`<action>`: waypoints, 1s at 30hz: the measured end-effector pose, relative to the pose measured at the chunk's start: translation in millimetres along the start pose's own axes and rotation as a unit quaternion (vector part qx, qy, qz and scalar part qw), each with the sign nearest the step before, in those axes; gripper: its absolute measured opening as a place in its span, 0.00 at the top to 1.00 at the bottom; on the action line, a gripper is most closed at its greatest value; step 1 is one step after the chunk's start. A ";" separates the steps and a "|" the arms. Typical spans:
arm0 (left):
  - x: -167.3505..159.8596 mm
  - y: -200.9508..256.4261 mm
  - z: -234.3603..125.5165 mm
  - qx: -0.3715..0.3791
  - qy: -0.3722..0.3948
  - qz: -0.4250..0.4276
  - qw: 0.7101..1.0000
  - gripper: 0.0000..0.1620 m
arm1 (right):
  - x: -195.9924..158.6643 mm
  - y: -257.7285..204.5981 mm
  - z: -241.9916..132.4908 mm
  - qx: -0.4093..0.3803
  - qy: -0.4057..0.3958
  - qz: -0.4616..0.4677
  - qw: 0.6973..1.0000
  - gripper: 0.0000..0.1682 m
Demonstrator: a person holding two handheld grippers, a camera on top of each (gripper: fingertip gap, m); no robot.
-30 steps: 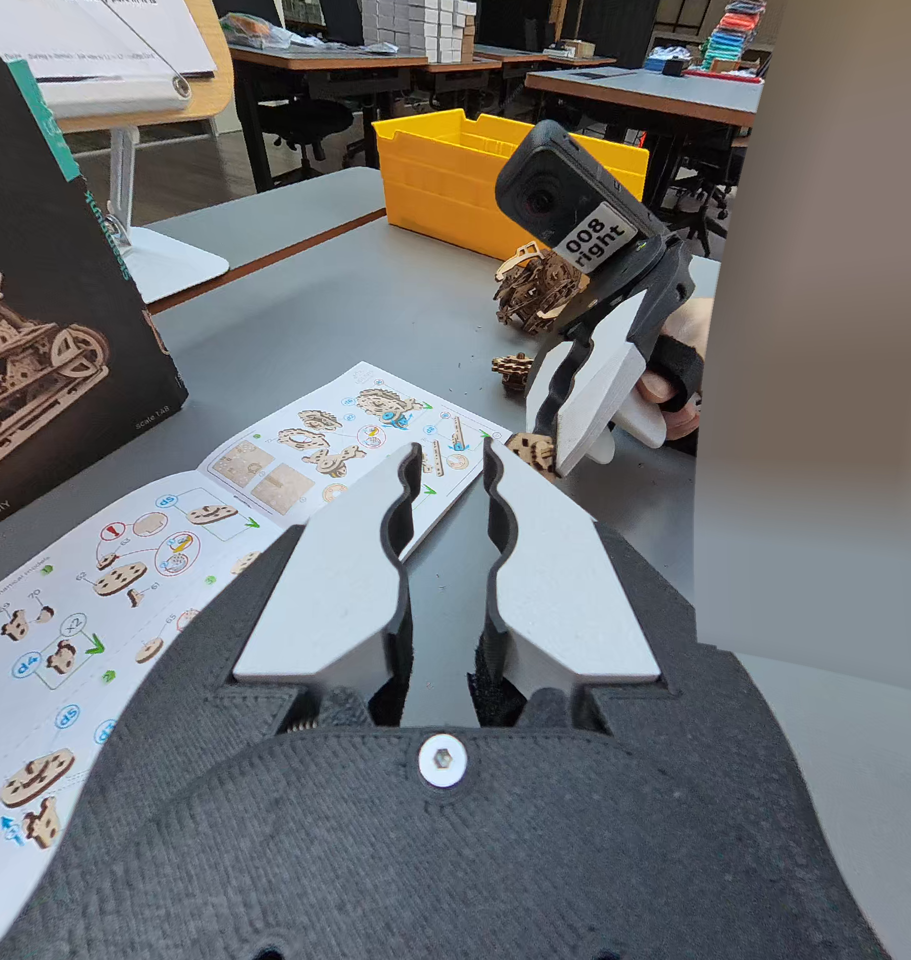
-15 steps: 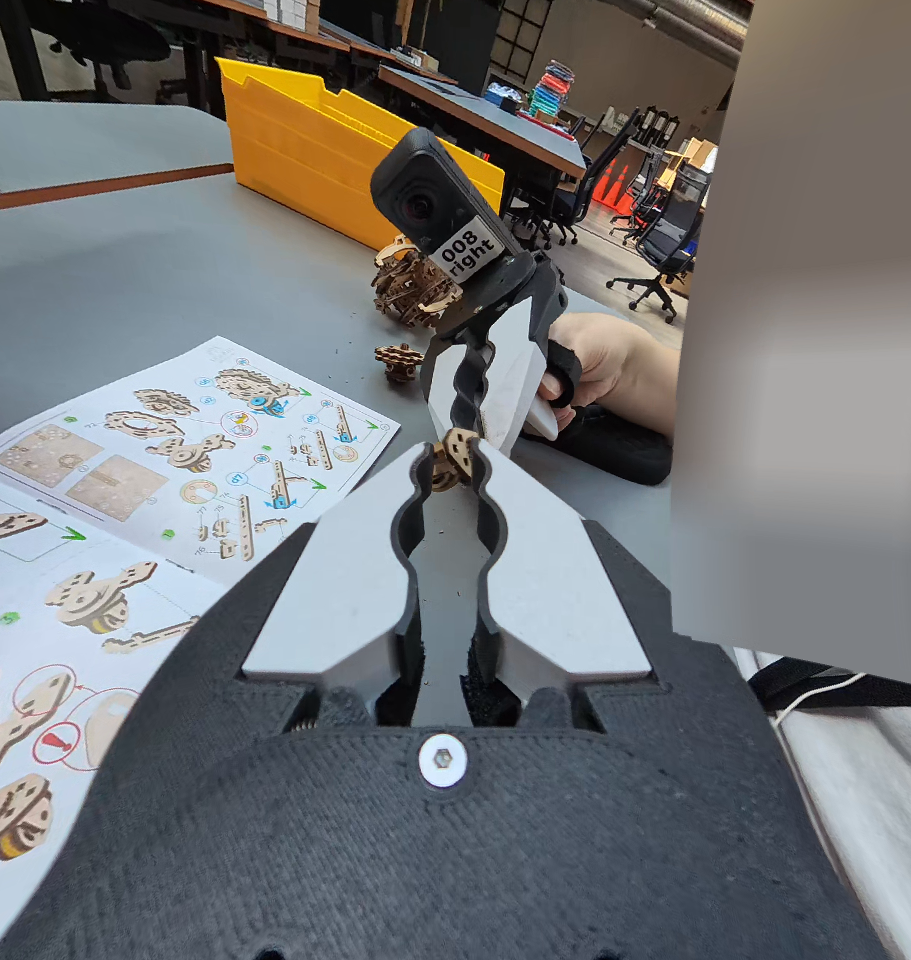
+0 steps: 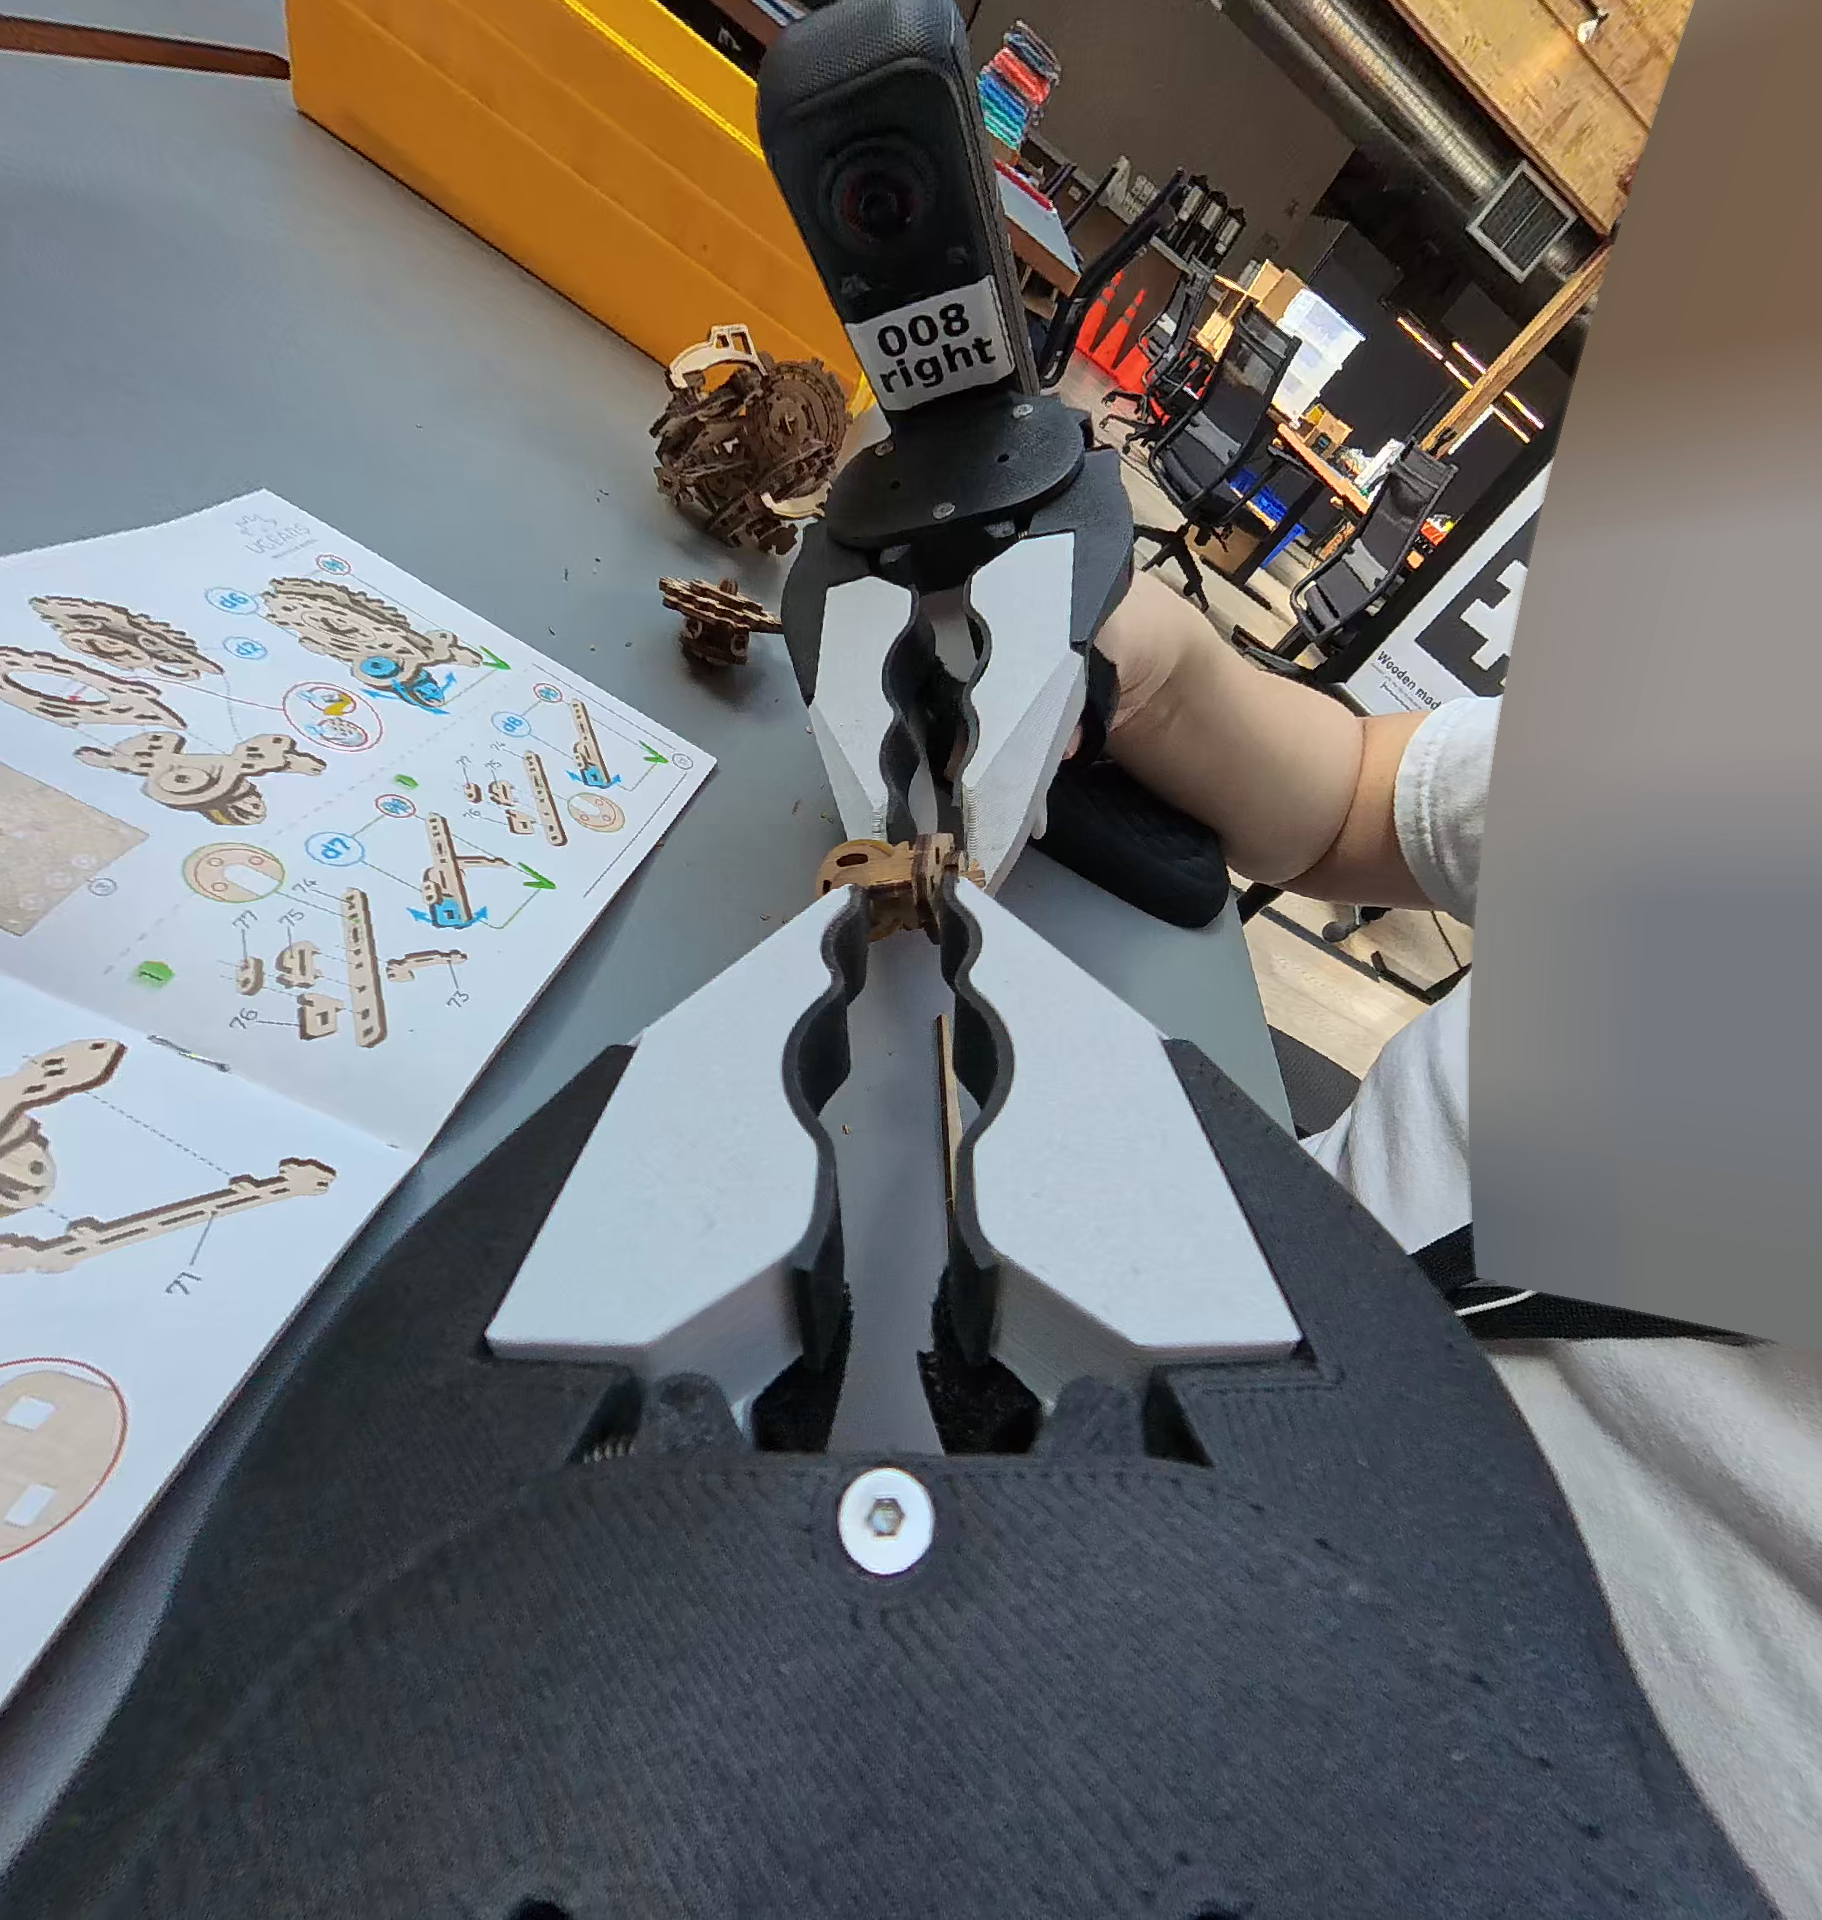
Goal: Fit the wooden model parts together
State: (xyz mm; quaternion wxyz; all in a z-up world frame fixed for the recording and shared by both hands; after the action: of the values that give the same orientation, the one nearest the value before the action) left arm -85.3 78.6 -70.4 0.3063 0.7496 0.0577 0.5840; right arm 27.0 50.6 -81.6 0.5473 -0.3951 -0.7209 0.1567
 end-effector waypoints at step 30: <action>-9.1 -13.0 -2.5 -0.011 0.026 -0.121 0.992 0.93 | -3.1 -29.1 2.3 -0.234 0.040 -0.550 0.801 0.99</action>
State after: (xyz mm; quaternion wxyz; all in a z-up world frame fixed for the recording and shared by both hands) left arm -86.8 86.0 -84.6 0.3812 0.7185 0.1491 0.5623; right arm 13.6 30.1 -65.3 0.4614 -0.0546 -0.8091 -0.3597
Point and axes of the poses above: each gripper's, where its closed fingertips meet, z out along the fingers, x out of its top, y = z × x across the jaws, the point moved 6 cm from there along -z, back along the fingers, and after that the axes turned 10 degrees about -x, right-handed, at the moved point
